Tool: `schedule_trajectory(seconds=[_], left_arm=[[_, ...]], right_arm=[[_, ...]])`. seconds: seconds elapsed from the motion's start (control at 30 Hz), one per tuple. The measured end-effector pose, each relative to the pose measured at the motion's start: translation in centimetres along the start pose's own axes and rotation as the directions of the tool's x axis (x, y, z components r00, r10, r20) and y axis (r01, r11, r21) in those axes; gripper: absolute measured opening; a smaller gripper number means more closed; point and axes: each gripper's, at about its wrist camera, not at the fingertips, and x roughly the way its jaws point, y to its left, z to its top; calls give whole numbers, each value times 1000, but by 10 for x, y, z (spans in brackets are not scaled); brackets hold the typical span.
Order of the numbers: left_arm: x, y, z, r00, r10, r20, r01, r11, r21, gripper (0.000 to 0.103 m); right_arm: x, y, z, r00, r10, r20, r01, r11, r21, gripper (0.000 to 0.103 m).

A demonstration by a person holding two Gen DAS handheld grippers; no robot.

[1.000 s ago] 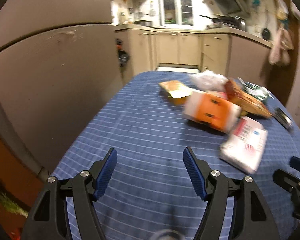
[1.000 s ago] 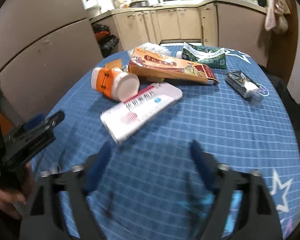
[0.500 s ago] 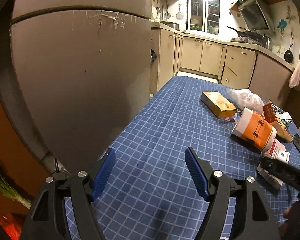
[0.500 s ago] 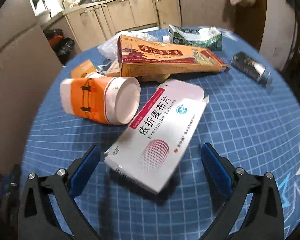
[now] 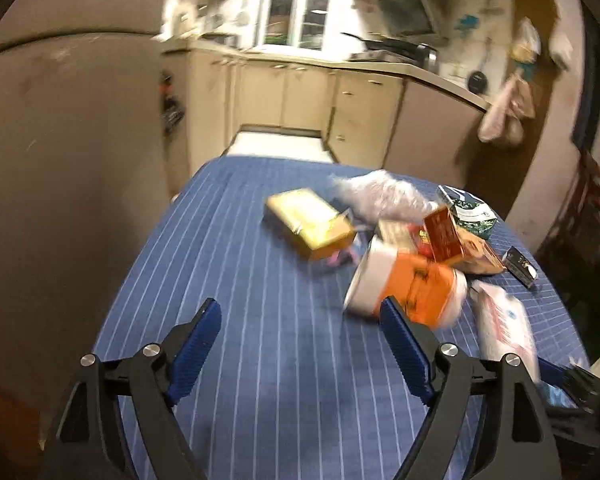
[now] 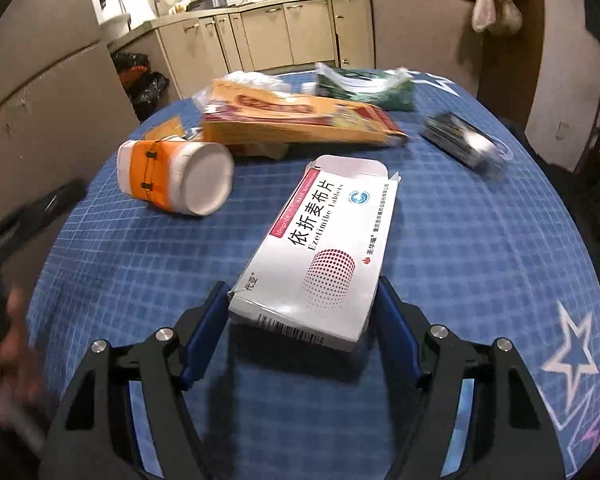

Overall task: Collect trash
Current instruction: 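Grasp the white paper cup with the left gripper while the right gripper grasps the white medicine box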

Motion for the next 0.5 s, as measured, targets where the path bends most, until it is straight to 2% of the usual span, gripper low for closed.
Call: schedule_trajectory(seconds=[0.13, 0.2, 0.3, 0.4, 0.47, 0.5], left_arm=[[38, -11, 12, 989, -126, -76, 133, 986, 99, 81], [46, -16, 11, 982, -170, -79, 178, 978, 112, 77], [44, -20, 9, 963, -253, -99, 261, 962, 78, 44], [38, -29, -1, 935, -338, -107, 346, 936, 66, 24], [40, -36, -5, 929, -354, -112, 363, 928, 82, 23], [41, -40, -6, 932, -345, -111, 355, 930, 91, 23]], right_arm=[[-12, -22, -7, 998, 56, -2, -56, 998, 28, 69], [-17, -33, -10, 996, 94, -7, -93, 995, 46, 69], [-23, -42, -15, 992, 126, -7, -125, 991, 50, 69], [-27, -44, -19, 990, 138, -4, -138, 990, 27, 69], [-28, -45, -21, 990, 143, -2, -142, 990, 22, 69], [-28, -46, -20, 989, 147, -3, -147, 989, 26, 69]])
